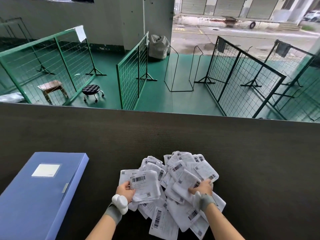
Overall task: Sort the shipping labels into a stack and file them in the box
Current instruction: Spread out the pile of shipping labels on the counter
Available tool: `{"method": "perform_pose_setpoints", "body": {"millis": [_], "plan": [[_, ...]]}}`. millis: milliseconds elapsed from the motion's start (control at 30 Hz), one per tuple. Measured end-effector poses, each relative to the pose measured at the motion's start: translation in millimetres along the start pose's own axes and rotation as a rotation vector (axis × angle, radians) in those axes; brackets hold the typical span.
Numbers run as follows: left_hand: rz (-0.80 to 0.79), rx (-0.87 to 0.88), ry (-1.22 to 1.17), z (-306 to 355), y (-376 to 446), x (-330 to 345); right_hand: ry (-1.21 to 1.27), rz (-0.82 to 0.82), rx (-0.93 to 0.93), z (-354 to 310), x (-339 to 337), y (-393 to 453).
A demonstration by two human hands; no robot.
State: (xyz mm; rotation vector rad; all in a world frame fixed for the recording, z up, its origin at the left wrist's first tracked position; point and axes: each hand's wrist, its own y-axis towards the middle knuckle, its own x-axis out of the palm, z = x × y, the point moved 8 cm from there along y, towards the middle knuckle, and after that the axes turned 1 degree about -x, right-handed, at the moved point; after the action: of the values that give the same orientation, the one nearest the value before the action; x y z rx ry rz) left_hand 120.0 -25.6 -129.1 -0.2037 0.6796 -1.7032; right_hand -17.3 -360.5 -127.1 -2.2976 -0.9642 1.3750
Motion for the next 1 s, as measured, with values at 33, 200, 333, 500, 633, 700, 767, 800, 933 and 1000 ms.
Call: {"method": "perform_pose_setpoints", "body": {"millis": [33, 200, 333, 500, 633, 700, 767, 800, 933, 1000], "plan": [[0.002, -0.007, 0.002, 0, 1, -1, 0.036, 0.007, 0.003, 1, 0, 3], [-0.012, -0.002, 0.011, 0, 8, -7, -0.051, 0.131, -0.124, -5, -18, 9], [0.012, 0.026, 0.016, 3, 10, -13, -0.016, 0.212, -0.333, -33, -49, -10], [-0.019, 0.041, 0.042, 15, 5, -7, -0.050, 0.029, -0.619, -82, -60, -27], [-0.188, 0.038, 0.050, 28, -4, 15, -0.428, -0.304, -0.773, -117, -17, -51], [-0.294, 0.024, 0.039, 26, -3, 27, -0.492, -0.378, -0.850, -130, 9, -63], [-0.371, 0.007, -0.012, 22, -3, 36, -0.468, -0.392, -0.908, -142, 29, -79], [-0.407, -0.008, -0.046, 22, -6, 38, -0.467, -0.386, -0.950, -149, 38, -89], [-0.500, 0.029, 0.000, 26, -20, 47, -0.412, -0.344, -1.063, -163, 59, -109], [-0.421, 0.115, 0.050, 28, -17, 40, -0.274, -0.257, -1.026, -160, 51, -99]]}}
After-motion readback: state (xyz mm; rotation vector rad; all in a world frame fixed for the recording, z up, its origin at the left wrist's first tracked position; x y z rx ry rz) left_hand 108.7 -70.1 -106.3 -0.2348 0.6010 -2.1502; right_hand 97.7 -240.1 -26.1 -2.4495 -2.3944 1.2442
